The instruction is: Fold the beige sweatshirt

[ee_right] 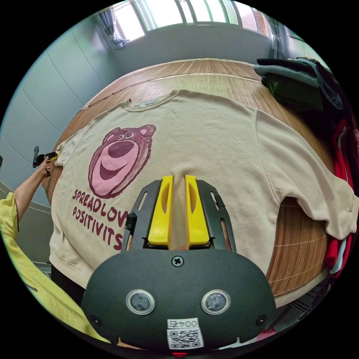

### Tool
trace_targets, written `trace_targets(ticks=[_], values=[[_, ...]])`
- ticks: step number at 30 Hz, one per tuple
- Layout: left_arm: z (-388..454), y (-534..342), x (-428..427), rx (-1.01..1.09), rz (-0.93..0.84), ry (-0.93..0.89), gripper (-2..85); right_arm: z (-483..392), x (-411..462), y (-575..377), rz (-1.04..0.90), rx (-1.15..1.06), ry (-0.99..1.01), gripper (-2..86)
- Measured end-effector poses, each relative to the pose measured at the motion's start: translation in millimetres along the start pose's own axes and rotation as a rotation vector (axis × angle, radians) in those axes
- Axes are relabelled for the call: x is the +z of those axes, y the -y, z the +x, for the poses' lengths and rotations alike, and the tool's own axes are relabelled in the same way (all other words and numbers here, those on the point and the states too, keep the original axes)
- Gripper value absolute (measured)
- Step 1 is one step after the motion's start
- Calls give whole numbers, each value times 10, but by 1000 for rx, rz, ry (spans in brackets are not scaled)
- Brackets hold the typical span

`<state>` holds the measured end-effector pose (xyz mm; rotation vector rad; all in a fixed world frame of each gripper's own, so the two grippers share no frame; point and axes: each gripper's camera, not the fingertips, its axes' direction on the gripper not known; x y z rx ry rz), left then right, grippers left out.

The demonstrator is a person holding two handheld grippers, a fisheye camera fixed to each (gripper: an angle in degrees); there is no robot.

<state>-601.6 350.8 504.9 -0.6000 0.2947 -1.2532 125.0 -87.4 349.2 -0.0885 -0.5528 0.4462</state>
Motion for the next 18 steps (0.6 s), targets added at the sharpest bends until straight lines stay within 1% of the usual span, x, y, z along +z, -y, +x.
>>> trace_targets(ticks=[1,2,3,4,6,9,11,12,14,15,17,18], values=[[30,-28,-70,19,45,-11,10,-7,-8,-8,0,-2,-4,65],[74,-48,-97,56,66,42,8,-15,-17,-16,-1,-4,-9,64],[77,-48,-73,51,50,89,7,-19,-21,-20,-1,-5,-11,64],[65,-28,18,44,-19,130,5,-24,-31,-29,-1,-6,-14,64],[54,-36,-27,49,-7,97,5,-23,-48,-43,-1,-6,-15,65],[235,-104,-242,107,70,-4,4,-24,-77,-69,0,-7,-17,65],[697,-338,-475,259,132,-136,5,-30,-103,-94,1,-10,-23,65],[850,-437,-526,310,138,-169,5,-33,-109,-100,1,-11,-25,65],[1498,-964,-695,503,137,-277,5,-55,-135,-127,2,-18,-41,64],[1666,-1122,-723,550,129,-304,5,-61,-141,-134,2,-20,-45,64],[2299,-1764,-748,705,69,-403,3,-70,-170,-162,2,-23,-55,64],[2443,-1915,-729,735,47,-423,3,-69,-178,-169,2,-24,-55,64]])
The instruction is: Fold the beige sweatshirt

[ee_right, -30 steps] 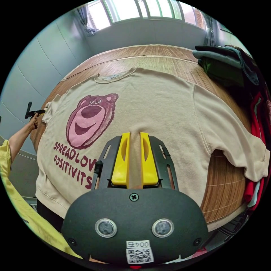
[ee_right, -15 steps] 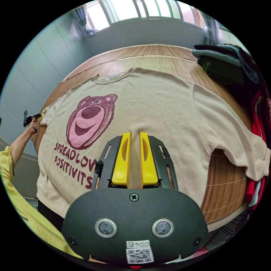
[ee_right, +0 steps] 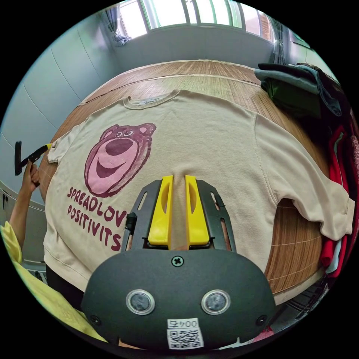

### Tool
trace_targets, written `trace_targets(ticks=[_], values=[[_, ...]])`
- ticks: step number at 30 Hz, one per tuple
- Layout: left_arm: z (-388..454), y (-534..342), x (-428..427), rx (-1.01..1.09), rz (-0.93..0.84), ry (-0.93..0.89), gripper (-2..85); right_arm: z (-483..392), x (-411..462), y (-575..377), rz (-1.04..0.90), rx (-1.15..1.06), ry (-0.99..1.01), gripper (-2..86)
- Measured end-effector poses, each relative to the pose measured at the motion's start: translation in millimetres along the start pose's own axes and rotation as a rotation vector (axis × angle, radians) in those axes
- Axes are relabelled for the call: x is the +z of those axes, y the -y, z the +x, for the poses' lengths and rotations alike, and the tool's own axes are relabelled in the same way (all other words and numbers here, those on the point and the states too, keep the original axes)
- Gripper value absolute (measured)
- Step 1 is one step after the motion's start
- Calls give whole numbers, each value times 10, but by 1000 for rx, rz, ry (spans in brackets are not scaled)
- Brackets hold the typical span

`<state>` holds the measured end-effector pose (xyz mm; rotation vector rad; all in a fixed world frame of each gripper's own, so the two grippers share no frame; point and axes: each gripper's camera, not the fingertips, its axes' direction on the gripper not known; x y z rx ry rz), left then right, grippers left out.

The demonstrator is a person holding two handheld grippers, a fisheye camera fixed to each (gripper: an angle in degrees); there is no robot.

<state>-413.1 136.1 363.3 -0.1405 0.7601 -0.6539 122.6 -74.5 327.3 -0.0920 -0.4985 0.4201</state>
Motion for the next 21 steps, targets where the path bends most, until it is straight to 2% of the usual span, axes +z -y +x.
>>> trace_targets(ticks=[3,5,12,16,18,21], values=[[745,-109,412,78,-66,-46,3,20,-42,-37,0,2,4,64],[1107,-155,715,108,-111,30,2,31,-77,-68,0,1,3,64],[1254,-217,928,42,-113,12,2,113,-183,-169,4,11,31,64],[1219,-221,995,-1,-124,-63,2,389,-392,-256,23,49,181,66],[1287,-223,1011,6,-125,-49,2,650,-717,-317,72,67,117,73],[1476,-236,1032,42,-122,18,2,1383,-1433,-486,151,134,-104,83]])
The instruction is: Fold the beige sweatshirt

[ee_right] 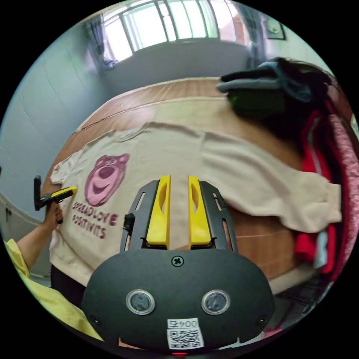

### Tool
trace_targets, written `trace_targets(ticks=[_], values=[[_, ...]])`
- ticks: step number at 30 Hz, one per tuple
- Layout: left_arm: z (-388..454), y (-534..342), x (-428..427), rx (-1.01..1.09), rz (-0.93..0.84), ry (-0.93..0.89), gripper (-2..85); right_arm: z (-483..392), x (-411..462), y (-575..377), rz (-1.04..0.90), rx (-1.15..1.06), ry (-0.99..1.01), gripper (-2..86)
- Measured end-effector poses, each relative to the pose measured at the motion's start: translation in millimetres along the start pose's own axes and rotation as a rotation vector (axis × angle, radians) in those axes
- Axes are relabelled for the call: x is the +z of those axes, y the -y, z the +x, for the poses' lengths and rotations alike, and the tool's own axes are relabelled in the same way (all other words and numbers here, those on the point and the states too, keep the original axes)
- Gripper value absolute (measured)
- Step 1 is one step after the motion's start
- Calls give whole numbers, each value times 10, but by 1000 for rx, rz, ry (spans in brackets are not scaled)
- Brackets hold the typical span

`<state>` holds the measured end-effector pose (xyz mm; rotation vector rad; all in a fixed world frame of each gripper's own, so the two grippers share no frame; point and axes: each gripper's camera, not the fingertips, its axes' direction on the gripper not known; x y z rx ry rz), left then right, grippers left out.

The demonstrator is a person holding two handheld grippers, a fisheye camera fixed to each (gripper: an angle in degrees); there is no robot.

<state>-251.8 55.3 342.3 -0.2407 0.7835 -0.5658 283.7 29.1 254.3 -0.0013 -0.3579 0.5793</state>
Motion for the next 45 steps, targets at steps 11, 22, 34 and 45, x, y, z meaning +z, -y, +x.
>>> trace_targets(ticks=[11,22,34,45], values=[[290,-10,102,-1,1,4,2,2355,-1180,-967,109,580,-150,104],[578,-18,191,9,0,26,3,2683,-970,-1136,150,767,-115,114],[840,-20,283,18,-3,48,3,1963,-1044,-778,216,566,-205,37],[1015,-18,368,35,-8,84,2,-618,-1732,430,345,-16,60,35]])
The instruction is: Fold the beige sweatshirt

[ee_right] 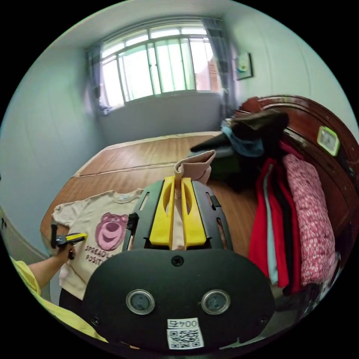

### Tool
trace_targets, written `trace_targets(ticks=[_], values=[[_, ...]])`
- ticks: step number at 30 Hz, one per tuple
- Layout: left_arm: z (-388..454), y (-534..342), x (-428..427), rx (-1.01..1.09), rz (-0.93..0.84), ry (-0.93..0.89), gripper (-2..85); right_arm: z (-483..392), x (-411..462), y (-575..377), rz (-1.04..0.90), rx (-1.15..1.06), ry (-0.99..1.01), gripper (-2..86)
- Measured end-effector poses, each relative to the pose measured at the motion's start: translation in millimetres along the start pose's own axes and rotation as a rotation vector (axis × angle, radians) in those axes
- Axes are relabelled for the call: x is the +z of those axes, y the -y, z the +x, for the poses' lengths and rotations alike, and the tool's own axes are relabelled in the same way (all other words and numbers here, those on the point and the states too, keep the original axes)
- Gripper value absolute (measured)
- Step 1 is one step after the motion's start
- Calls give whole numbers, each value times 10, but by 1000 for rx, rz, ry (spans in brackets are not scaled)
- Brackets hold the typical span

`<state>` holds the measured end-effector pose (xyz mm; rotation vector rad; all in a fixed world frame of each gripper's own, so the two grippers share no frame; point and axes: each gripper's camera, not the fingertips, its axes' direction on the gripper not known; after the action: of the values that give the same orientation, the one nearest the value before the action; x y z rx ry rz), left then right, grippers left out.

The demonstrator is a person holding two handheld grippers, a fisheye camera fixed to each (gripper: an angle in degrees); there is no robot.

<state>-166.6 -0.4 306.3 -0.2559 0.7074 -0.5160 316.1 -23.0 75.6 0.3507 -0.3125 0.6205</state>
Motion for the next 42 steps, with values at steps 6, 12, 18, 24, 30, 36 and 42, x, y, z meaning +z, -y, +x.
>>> trace_targets(ticks=[6,12,18,24,30,36,42], values=[[95,3,47,23,-2,54,2,-1665,529,139,-105,-252,254,40],[-55,7,102,-2,-2,-5,3,-2585,1487,-510,-396,-303,456,74],[-270,16,170,-29,-3,-65,5,-2306,1838,-1508,-581,-309,146,119],[-588,42,249,-75,-10,-147,18,-1863,1921,-2146,-473,-174,42,123],[-914,104,276,-110,-18,-336,96,-1934,1989,-2234,-445,-176,30,123],[-1114,42,502,-402,-28,-699,139,-1992,2044,-2276,-437,-187,29,124],[-1160,-84,807,-663,-40,-858,157,-1992,2099,-2302,-440,-181,31,123]])
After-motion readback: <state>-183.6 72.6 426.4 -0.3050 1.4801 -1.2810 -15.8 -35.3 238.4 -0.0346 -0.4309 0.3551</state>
